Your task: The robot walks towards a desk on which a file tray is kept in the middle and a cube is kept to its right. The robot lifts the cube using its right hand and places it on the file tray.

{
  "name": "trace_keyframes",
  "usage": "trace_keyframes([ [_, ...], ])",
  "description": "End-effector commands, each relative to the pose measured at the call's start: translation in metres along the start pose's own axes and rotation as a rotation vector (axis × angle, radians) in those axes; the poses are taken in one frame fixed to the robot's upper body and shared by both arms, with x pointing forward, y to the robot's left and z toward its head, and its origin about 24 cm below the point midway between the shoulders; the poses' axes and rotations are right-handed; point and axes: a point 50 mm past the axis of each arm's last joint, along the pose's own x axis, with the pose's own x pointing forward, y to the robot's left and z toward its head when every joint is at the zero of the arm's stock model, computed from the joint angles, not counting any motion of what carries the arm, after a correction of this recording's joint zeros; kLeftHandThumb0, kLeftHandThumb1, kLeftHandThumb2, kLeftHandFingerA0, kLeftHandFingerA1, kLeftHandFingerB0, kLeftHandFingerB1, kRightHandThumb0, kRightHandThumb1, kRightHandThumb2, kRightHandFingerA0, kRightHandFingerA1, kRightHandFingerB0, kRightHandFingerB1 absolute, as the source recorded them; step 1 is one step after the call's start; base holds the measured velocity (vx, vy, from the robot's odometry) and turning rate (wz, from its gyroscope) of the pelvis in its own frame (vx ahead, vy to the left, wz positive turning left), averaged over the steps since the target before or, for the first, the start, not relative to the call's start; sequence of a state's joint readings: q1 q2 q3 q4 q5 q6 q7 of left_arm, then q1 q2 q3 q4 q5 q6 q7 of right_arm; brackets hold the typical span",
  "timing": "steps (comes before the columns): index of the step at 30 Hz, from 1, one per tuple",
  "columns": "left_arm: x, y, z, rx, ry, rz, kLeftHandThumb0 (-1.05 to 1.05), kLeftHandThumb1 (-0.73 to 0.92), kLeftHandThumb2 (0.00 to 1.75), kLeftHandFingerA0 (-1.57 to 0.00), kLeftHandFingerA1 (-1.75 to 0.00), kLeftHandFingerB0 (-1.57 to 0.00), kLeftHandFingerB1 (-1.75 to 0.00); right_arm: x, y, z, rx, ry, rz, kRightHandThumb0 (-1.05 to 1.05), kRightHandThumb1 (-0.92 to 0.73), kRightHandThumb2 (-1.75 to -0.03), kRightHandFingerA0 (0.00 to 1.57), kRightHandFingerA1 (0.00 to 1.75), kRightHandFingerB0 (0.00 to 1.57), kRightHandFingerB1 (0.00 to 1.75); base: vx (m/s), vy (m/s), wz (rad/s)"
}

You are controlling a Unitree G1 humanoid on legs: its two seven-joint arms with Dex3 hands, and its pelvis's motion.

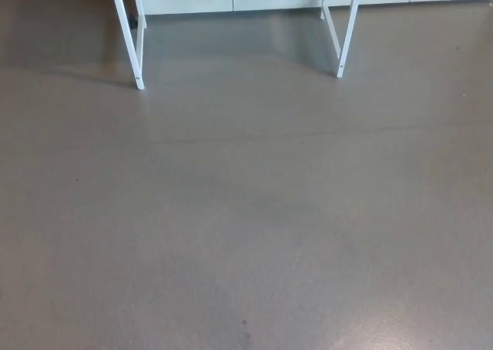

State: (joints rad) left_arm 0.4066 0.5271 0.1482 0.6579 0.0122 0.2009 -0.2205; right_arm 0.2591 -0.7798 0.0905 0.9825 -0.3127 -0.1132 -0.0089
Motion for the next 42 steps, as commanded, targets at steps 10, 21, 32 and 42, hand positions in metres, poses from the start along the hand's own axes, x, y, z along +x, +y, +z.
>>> trace_keyframes([
  [10, -0.0044, 0.0061, 0.0024, -0.023, 0.036, -0.072, -0.86, 0.64, 0.89, -0.07, -0.23, 0.00, 0.00, 0.0039, -0.0094, 0.0042, -0.055, -0.025, -0.008, -0.78, -0.53, -0.89, 0.40, 0.50, 0.04, 0.19, 0.00, 0.042, 0.01],
  [21, -0.0050, 0.0084, 0.0057, -0.007, 0.029, -0.086, -0.82, 0.61, 0.88, -0.04, -0.18, 0.00, -0.05, 0.0047, -0.0084, 0.0038, -0.065, -0.032, -0.029, -0.76, -0.57, -0.89, 0.59, 0.57, 0.07, 0.21, 0.22, 0.153, -0.08],
  [32, -0.0078, 0.0069, 0.0052, -0.020, 0.021, -0.088, -0.64, 0.82, 0.64, -0.13, -0.38, 0.00, -0.07, 0.0045, -0.0090, 0.0051, -0.026, -0.044, -0.031, -0.63, -0.65, -0.62, 0.54, 0.40, 0.07, 0.21, 0.29, -0.146, 0.21],
  [42, -0.0054, 0.0093, 0.0063, 0.014, 0.047, -0.072, -0.78, 0.62, 0.91, -0.02, -0.23, 0.00, -0.08, 0.0053, -0.0065, 0.0027, -0.069, -0.006, -0.010, -0.71, -0.56, -0.87, 0.39, 0.50, 0.05, 0.29, 0.27, -0.056, -0.05],
])
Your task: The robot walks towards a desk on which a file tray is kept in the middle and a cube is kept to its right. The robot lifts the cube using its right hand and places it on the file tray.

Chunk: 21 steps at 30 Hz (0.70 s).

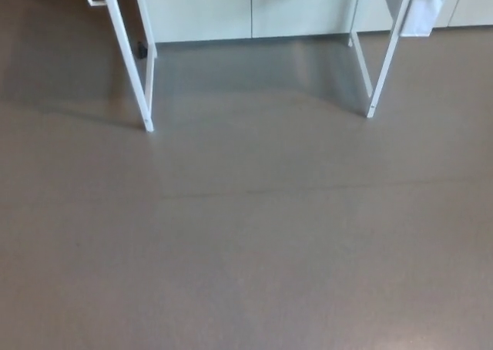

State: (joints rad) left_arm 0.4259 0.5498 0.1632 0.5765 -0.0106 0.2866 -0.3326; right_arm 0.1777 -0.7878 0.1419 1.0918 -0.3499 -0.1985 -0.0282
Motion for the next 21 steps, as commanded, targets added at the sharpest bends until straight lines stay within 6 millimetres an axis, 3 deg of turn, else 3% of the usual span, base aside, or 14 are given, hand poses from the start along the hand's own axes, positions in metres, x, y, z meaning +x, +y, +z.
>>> trace_keyframes([
  [1, -0.0006, 0.0062, 0.0009, 0.029, 0.034, 0.022, -0.78, 0.62, 0.91, -0.02, -0.23, 0.00, -0.08, -0.0003, -0.0006, -0.0040, -0.023, 0.034, -0.001, -0.71, -0.56, -0.87, 0.39, 0.50, 0.05, 0.29, 0.36, 0.137, -0.18],
  [5, 0.0017, 0.0075, 0.0003, 0.036, 0.051, 0.021, -0.84, 0.62, 0.87, -0.07, -0.26, 0.00, -0.01, -0.0017, -0.0017, -0.0050, 0.024, 0.029, 0.044, -0.73, -0.56, -0.88, 0.23, 0.44, 0.04, 0.30, 0.36, 0.223, -0.21],
  [8, 0.0006, 0.0070, 0.0001, 0.035, 0.045, 0.021, -0.85, 0.62, 0.87, -0.06, -0.25, 0.00, 0.00, -0.0016, -0.0011, -0.0087, 0.029, 0.037, 0.077, -0.76, -0.58, -0.88, 0.20, 0.41, 0.08, 0.38, 0.27, 0.053, 0.06],
  [9, -0.0024, 0.0060, 0.0009, 0.054, 0.043, 0.033, -0.87, 0.65, 0.90, -0.07, -0.30, 0.00, 0.00, -0.0017, -0.0018, -0.0103, 0.016, 0.047, 0.083, -0.73, -0.69, -0.62, 0.28, 0.30, 0.23, 0.30, 0.24, -0.015, 0.16],
  [11, -0.0023, 0.0059, 0.0003, 0.051, 0.042, 0.043, -0.88, 0.65, 0.90, -0.10, -0.33, 0.00, 0.00, -0.0027, -0.0023, -0.0116, 0.072, 0.035, 0.115, -0.69, -0.69, -0.61, 0.21, 0.29, 0.28, 0.31, 0.25, -0.054, 0.15],
  [12, -0.0016, 0.0062, -0.0003, 0.058, 0.045, 0.048, -0.88, 0.64, 0.89, -0.11, -0.34, 0.00, 0.00, -0.0022, -0.0019, -0.0115, 0.048, 0.039, 0.113, -0.72, -0.71, -0.62, 0.21, 0.28, 0.26, 0.31, 0.29, -0.123, 0.15],
  [13, -0.0011, 0.0061, -0.0011, 0.052, 0.046, 0.050, -0.87, 0.64, 0.88, -0.07, -0.30, 0.00, 0.00, -0.0017, -0.0025, -0.0109, 0.013, 0.044, 0.124, -0.79, -0.58, -0.86, 0.11, 0.38, 0.17, 0.40, 0.26, -0.161, 0.12],
  [14, -0.0004, 0.0069, 0.0033, 0.049, 0.037, 0.053, -0.87, 0.64, 0.88, -0.07, -0.30, 0.00, 0.00, -0.0005, -0.0044, -0.0086, 0.018, 0.040, 0.120, -0.79, -0.58, -0.86, 0.11, 0.38, 0.17, 0.40, 0.18, -0.205, 0.16],
  [15, 0.0004, 0.0073, 0.0037, 0.054, 0.040, 0.055, -0.87, 0.64, 0.89, -0.07, -0.29, 0.00, 0.00, -0.0001, -0.0048, -0.0084, 0.017, 0.045, 0.117, -0.37, -0.39, -0.98, 0.00, 0.49, 0.00, 0.45, 0.27, -0.234, 0.05],
  [16, 0.0009, 0.0076, 0.0035, 0.043, 0.041, 0.050, -0.87, 0.64, 0.88, -0.06, -0.28, 0.00, 0.00, 0.0002, -0.0039, -0.0076, -0.043, 0.050, 0.089, -0.37, -0.38, -0.98, 0.00, 0.49, 0.01, 0.45, 0.30, -0.260, 0.22],
  [17, 0.0021, 0.0081, 0.0033, 0.052, 0.049, 0.055, -0.87, 0.64, 0.88, -0.08, -0.32, 0.00, 0.00, 0.0006, -0.0040, -0.0074, -0.036, 0.056, 0.095, -0.76, -0.72, -0.63, 0.24, 0.29, 0.24, 0.31, 0.34, -0.237, 0.27],
  [19, 0.0029, 0.0080, 0.0035, 0.058, 0.054, 0.058, -0.89, 0.65, 0.89, -0.09, -0.34, 0.00, 0.00, 0.0002, -0.0030, -0.0074, -0.014, 0.049, 0.093, -0.76, -0.69, -0.63, 0.25, 0.29, 0.23, 0.30, 0.36, -0.417, 0.56],
  [20, 0.0015, 0.0077, 0.0061, 0.069, 0.046, 0.051, -0.88, 0.65, 0.89, -0.06, -0.32, 0.00, 0.00, 0.0006, -0.0041, -0.0073, -0.050, 0.055, 0.093, -0.77, -0.73, -0.63, 0.42, 0.49, 0.23, 0.30, 0.21, -0.227, 0.28],
  [21, -0.0009, 0.0081, 0.0064, 0.063, 0.047, 0.040, -0.75, 0.64, 0.86, -0.09, -0.37, 0.00, 0.00, -0.0008, -0.0049, -0.0068, -0.046, 0.038, 0.088, -0.78, -0.59, -0.94, 0.17, 0.43, 0.17, 0.42, 0.28, -0.164, -0.09],
])
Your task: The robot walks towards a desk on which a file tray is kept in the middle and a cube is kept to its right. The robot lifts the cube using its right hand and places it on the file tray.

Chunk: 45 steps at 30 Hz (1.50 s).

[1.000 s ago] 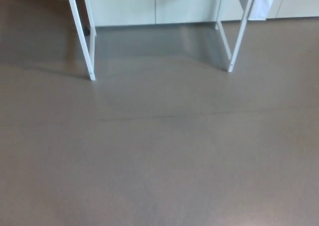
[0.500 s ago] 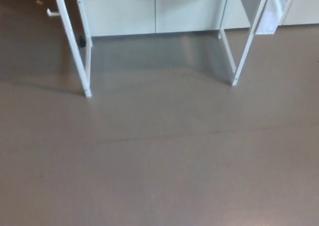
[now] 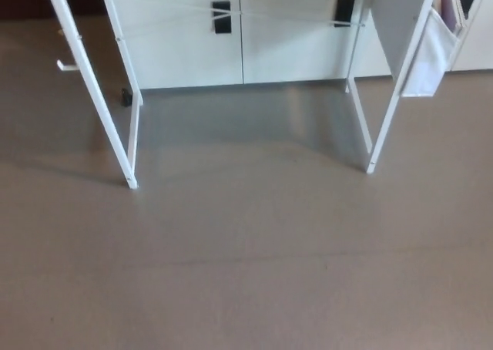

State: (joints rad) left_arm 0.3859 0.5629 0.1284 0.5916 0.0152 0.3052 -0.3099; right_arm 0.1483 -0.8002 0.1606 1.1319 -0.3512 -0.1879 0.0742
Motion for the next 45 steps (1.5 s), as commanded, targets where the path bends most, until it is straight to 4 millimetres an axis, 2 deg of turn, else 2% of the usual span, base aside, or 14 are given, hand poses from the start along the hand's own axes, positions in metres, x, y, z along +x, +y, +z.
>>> trace_keyframes([
  [1, -0.004, 0.006, -0.003, 0.020, 0.038, 0.016, -0.75, 0.64, 0.86, -0.09, -0.37, 0.00, 0.00, -0.002, -0.004, -0.003, -0.036, 0.006, -0.010, -0.78, -0.59, -0.94, 0.17, 0.43, 0.17, 0.42, 0.25, -0.155, 0.04],
  [6, -0.002, 0.006, -0.003, 0.026, 0.043, 0.014, -0.68, 0.80, 0.67, -0.08, -0.37, 0.00, 0.00, -0.001, -0.001, -0.004, -0.004, 0.020, -0.006, -0.73, -0.70, -0.62, 0.19, 0.27, 0.22, 0.31, 0.21, -0.075, -0.03],
  [9, -0.004, 0.005, -0.002, 0.029, 0.050, 0.021, -0.84, 0.68, 0.90, -0.17, -0.46, 0.00, 0.00, 0.000, 0.000, -0.004, -0.052, 0.037, -0.026, -0.37, -0.40, -0.99, 0.00, 0.48, 0.01, 0.46, 0.24, 0.026, -0.08],
  [10, -0.003, 0.005, -0.002, 0.042, 0.058, 0.035, -0.84, 0.69, 0.92, -0.19, -0.48, 0.00, 0.00, -0.001, -0.001, -0.005, -0.057, 0.033, -0.027, -0.76, -0.73, -0.63, 0.18, 0.27, 0.21, 0.31, 0.31, 0.097, -0.08],
  [13, -0.002, 0.005, -0.002, -0.016, 0.031, 0.059, -0.81, 0.62, 0.87, -0.11, -0.39, 0.00, 0.00, -0.002, -0.004, -0.004, -0.038, 0.022, -0.009, -0.37, -0.41, -0.99, 0.00, 0.48, 0.00, 0.46, 0.34, 0.105, -0.04],
  [15, -0.001, 0.005, -0.003, -0.040, 0.011, 0.061, -0.85, 0.63, 0.88, -0.08, -0.34, 0.00, 0.00, -0.002, -0.002, -0.003, -0.055, 0.013, -0.034, -0.73, -0.72, -0.62, 0.17, 0.27, 0.21, 0.30, 0.30, 0.097, -0.09],
  [16, -0.001, 0.005, -0.003, -0.037, 0.016, 0.058, -0.68, 0.66, 0.86, -0.09, -0.38, 0.00, 0.00, -0.003, -0.002, -0.002, -0.040, -0.007, -0.029, -0.37, -0.41, -1.00, 0.00, 0.48, 0.00, 0.46, 0.26, 0.089, 0.03],
  [21, 0.000, 0.005, -0.003, -0.063, 0.025, 0.054, -0.66, 0.67, 0.86, -0.07, -0.34, 0.00, 0.00, -0.002, -0.003, -0.002, -0.056, 0.015, -0.009, -0.38, -0.40, -1.00, 0.00, 0.48, 0.00, 0.46, 0.22, 0.023, 0.11],
  [28, 0.000, 0.007, 0.000, -0.069, 0.015, 0.036, -0.87, 0.64, 0.89, -0.11, -0.29, 0.00, 0.00, -0.003, -0.001, -0.003, -0.090, -0.007, -0.025, -0.81, -0.74, -0.63, 0.48, 0.57, 0.17, 0.29, 0.24, -0.224, 0.21],
  [33, -0.001, 0.008, 0.004, -0.080, 0.003, 0.036, -0.85, 0.63, 0.88, -0.09, -0.29, 0.00, 0.00, -0.002, -0.001, 0.001, -0.031, 0.013, -0.019, -0.37, -0.42, -1.00, 0.00, 0.48, 0.00, 0.46, 0.21, -0.161, 0.06],
  [35, -0.002, 0.011, 0.010, -0.063, 0.001, 0.041, -0.85, 0.65, 0.89, -0.04, -0.30, 0.00, 0.00, -0.002, 0.000, 0.001, -0.059, -0.004, -0.041, -0.71, -0.73, -0.63, 0.23, 0.29, 0.18, 0.29, 0.19, -0.055, -0.06],
  [37, -0.002, 0.013, 0.014, -0.046, 0.000, 0.047, -0.85, 0.65, 0.89, -0.08, -0.32, 0.00, 0.00, -0.002, 0.000, 0.001, -0.039, -0.021, -0.031, -0.36, -0.43, -1.00, 0.00, 0.49, 0.00, 0.46, 0.20, 0.010, -0.06],
  [39, -0.003, 0.014, 0.017, -0.022, -0.040, 0.043, -0.85, 0.64, 0.89, -0.07, -0.31, 0.00, 0.00, -0.002, 0.002, 0.000, -0.002, -0.011, -0.022, -0.71, -0.71, -0.62, 0.20, 0.28, 0.18, 0.29, 0.23, 0.070, -0.08],
  [45, 0.001, 0.017, 0.019, 0.003, 0.007, 0.079, -0.84, 0.66, 0.89, -0.12, -0.43, 0.00, 0.00, -0.002, 0.008, -0.005, -0.036, 0.027, -0.009, -0.78, -0.59, -0.96, 0.01, 0.26, 0.07, 0.41, 0.23, 0.138, -0.04],
])
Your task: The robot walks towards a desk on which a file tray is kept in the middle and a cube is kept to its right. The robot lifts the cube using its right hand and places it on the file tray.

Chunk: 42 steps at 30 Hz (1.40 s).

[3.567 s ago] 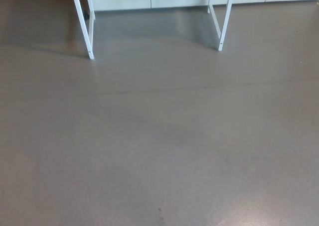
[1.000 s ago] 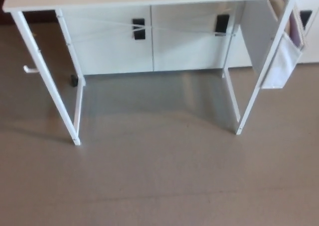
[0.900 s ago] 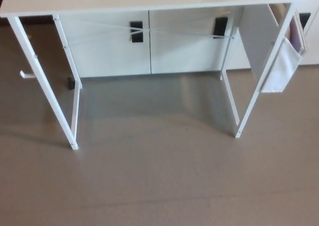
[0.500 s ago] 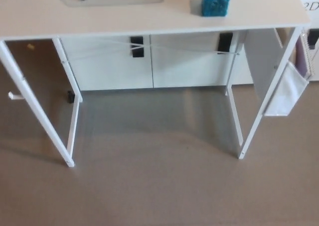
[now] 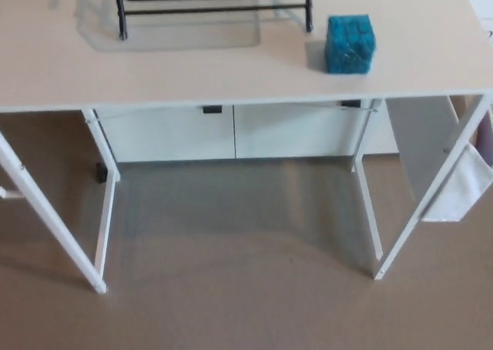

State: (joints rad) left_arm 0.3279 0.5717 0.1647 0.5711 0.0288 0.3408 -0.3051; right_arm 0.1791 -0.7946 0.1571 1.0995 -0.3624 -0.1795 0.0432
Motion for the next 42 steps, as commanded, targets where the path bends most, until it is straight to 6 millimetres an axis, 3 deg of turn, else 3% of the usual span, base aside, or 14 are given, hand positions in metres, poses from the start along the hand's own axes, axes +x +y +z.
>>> trace_keyframes([
  [1, 0.002, 0.004, -0.003, 0.032, 0.048, 0.029, -0.84, 0.66, 0.89, -0.12, -0.42, 0.00, 0.00, -0.002, 0.004, -0.005, -0.035, 0.006, -0.009, -0.37, -0.42, -1.01, 0.00, 0.49, 0.00, 0.46, 0.14, 0.107, 0.07],
  [4, 0.001, 0.005, -0.003, 0.034, 0.048, 0.031, -0.68, 0.67, 0.86, -0.08, -0.42, 0.00, 0.00, -0.005, 0.009, -0.006, -0.064, 0.006, -0.041, -0.78, -0.62, -0.90, 0.22, 0.42, 0.14, 0.41, 0.17, 0.017, 0.09],
  [5, 0.001, 0.005, -0.003, 0.024, 0.044, 0.028, -0.83, 0.61, 0.86, -0.08, -0.32, 0.00, 0.00, -0.005, 0.009, -0.006, -0.051, 0.005, -0.038, -0.75, -0.72, -0.62, 0.21, 0.28, 0.18, 0.29, 0.15, -0.070, 0.10],
  [7, 0.002, 0.006, -0.005, 0.018, 0.048, 0.027, -0.81, 0.65, 0.90, -0.08, -0.40, 0.00, -0.02, -0.005, 0.010, -0.005, -0.040, 0.013, -0.032, -0.77, -0.60, -0.88, 0.19, 0.41, 0.12, 0.39, 0.13, -0.120, 0.09],
  [17, 0.001, 0.005, -0.009, 0.028, 0.043, 0.028, -0.85, 0.65, 0.90, -0.08, -0.32, 0.00, 0.00, -0.005, 0.008, -0.007, -0.025, 0.014, -0.047, -0.79, -0.57, -0.91, 0.27, 0.46, 0.08, 0.32, 0.09, -0.181, 0.05],
  [19, 0.000, 0.006, -0.008, 0.037, 0.044, 0.032, -0.66, 0.82, 0.65, -0.06, -0.37, 0.00, 0.00, -0.003, 0.009, -0.005, 0.026, 0.012, -0.046, -0.76, -0.55, -0.87, 0.56, 0.69, 0.07, 0.32, 0.00, 0.000, 0.00],
  [21, -0.001, 0.006, -0.009, 0.007, 0.031, 0.016, -0.86, 0.64, 0.89, -0.06, -0.28, 0.00, 0.00, -0.001, 0.009, -0.004, 0.037, 0.040, -0.048, -0.37, -0.37, -0.96, 0.00, 0.48, 0.01, 0.49, 0.04, 0.042, -0.04],
  [22, -0.001, 0.007, -0.009, 0.008, 0.031, 0.016, -0.86, 0.64, 0.89, -0.06, -0.28, 0.00, 0.00, -0.001, 0.010, -0.005, 0.038, 0.045, -0.046, -0.37, -0.37, -0.96, 0.00, 0.48, 0.01, 0.49, 0.09, 0.122, -0.09],
  [23, -0.002, 0.007, -0.009, 0.007, 0.032, 0.014, -0.86, 0.65, 0.90, -0.05, -0.27, 0.00, 0.00, -0.001, 0.010, -0.004, 0.055, 0.026, -0.056, -0.72, -0.53, -0.84, 0.18, 0.43, 0.06, 0.31, 0.10, 0.150, -0.07],
  [30, -0.001, 0.006, -0.008, 0.000, 0.012, 0.007, -0.85, 0.67, 0.92, -0.07, -0.25, 0.00, 0.00, -0.001, 0.009, -0.006, 0.047, 0.040, -0.047, -0.71, -0.55, -0.87, 0.47, 0.63, 0.05, 0.25, 0.20, 0.175, -0.03],
  [36, 0.000, 0.006, -0.006, 0.026, 0.038, 0.015, -0.75, 0.66, 0.93, -0.09, -0.44, 0.00, -0.07, -0.006, 0.005, -0.009, 0.249, -0.054, -0.075, -0.74, -0.51, -0.85, 0.31, 0.47, 0.03, 0.21, 0.16, 0.034, 0.08],
  [38, 0.002, 0.004, -0.010, 0.012, 0.030, 0.013, -0.65, 0.82, 0.67, -0.07, -0.37, 0.00, -0.02, -0.007, 0.001, -0.011, 0.278, -0.080, -0.079, -0.68, -0.62, -0.59, 0.33, 0.34, 0.02, 0.24, 0.19, -0.104, 0.08],
  [39, 0.002, 0.004, -0.010, 0.014, 0.025, 0.017, -0.75, 0.67, 0.95, -0.06, -0.42, 0.00, -0.08, -0.008, 0.000, -0.011, 0.307, -0.084, -0.099, -0.70, -0.50, -0.84, 0.31, 0.47, 0.03, 0.21, 0.08, -0.155, 0.09],
  [42, 0.001, 0.009, -0.008, -0.108, 0.001, 0.037, -0.71, 0.65, 0.95, -0.04, -0.48, 0.00, -0.14, -0.008, -0.008, -0.005, 0.371, -0.122, -0.158, -0.56, -0.59, -0.60, 0.38, 0.37, 0.08, 0.22, 0.25, -0.189, -0.01],
])
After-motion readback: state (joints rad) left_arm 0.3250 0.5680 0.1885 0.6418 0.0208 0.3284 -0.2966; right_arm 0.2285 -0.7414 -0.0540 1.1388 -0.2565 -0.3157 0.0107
